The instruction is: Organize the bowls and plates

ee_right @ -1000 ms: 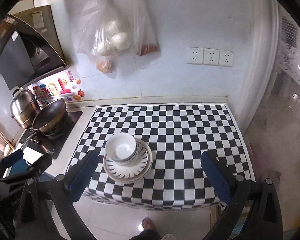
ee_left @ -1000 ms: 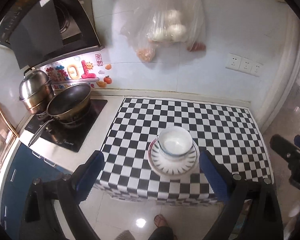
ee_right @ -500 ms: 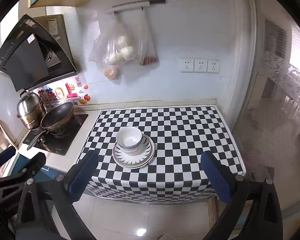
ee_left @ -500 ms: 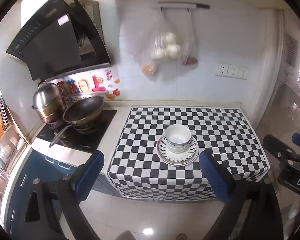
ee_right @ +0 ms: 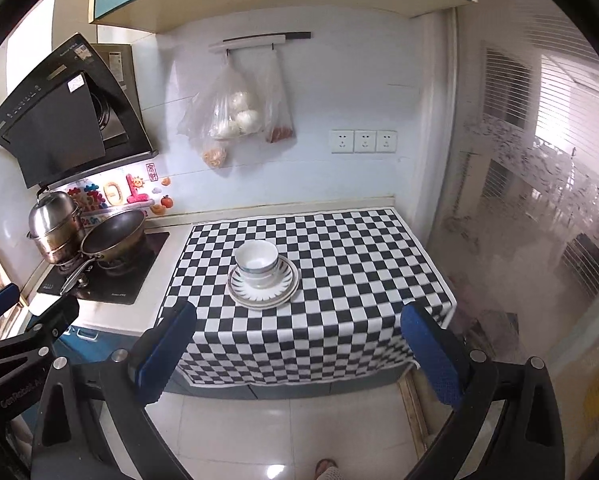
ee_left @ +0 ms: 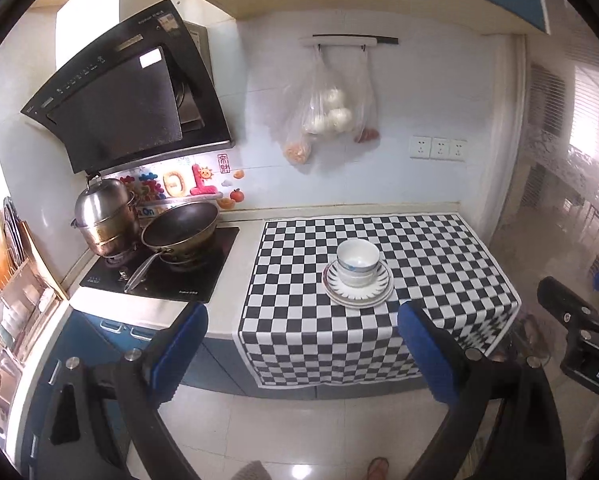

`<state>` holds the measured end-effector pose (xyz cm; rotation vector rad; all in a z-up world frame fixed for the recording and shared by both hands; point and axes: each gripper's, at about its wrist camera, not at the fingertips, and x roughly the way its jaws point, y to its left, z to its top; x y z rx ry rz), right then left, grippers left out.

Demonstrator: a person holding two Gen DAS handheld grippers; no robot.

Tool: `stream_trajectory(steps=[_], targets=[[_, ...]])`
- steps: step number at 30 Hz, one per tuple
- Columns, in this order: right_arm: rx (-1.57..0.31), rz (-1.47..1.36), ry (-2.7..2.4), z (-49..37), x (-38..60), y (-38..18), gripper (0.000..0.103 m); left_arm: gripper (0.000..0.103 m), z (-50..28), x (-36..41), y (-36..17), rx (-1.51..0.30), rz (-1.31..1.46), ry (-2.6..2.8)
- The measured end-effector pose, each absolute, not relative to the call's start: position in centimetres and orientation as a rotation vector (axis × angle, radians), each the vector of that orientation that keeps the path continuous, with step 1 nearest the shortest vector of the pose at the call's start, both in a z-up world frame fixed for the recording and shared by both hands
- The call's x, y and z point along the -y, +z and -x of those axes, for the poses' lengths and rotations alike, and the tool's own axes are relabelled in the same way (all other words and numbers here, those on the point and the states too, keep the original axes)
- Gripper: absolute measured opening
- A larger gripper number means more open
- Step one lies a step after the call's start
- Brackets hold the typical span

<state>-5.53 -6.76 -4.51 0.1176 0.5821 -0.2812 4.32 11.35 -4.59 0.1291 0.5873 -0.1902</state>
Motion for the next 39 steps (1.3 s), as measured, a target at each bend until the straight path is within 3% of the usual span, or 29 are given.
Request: stream_trajectory(steps=[11, 39], targets=[[-0.568, -0.098, -0.275, 10.7, 5.2, -4.0, 0.103, 0.097, -0.4, -12.2, -4.1, -0.561, -0.112, -0.175], [-0.499, -0.076, -0.31, 10.4, 7.5, -1.6, 0.103, 0.097, 1.2, -11.1, -2.7, -0.505, -0.101, -0.168]])
